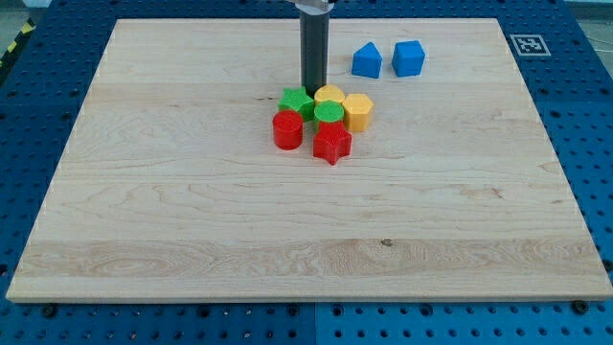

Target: Slightly move the hexagon into green circle and red star

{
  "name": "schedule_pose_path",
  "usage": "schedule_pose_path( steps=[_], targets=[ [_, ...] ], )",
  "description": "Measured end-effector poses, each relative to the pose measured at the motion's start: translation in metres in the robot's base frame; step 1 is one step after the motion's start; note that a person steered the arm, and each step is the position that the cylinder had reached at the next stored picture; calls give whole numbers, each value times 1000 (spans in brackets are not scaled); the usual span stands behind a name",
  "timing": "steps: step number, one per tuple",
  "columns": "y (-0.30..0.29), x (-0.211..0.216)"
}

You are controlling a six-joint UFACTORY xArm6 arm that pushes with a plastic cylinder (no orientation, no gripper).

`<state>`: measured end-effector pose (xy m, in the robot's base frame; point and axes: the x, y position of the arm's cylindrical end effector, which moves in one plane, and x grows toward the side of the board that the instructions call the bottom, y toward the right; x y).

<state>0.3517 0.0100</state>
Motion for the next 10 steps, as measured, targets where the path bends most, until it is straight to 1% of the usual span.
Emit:
schedule_pose_path(
  steps=[1,3,4,7,10],
  targets=[
    [8,-4],
    [65,-6],
    [75,-3],
    [75,29],
    [75,33]
  ],
)
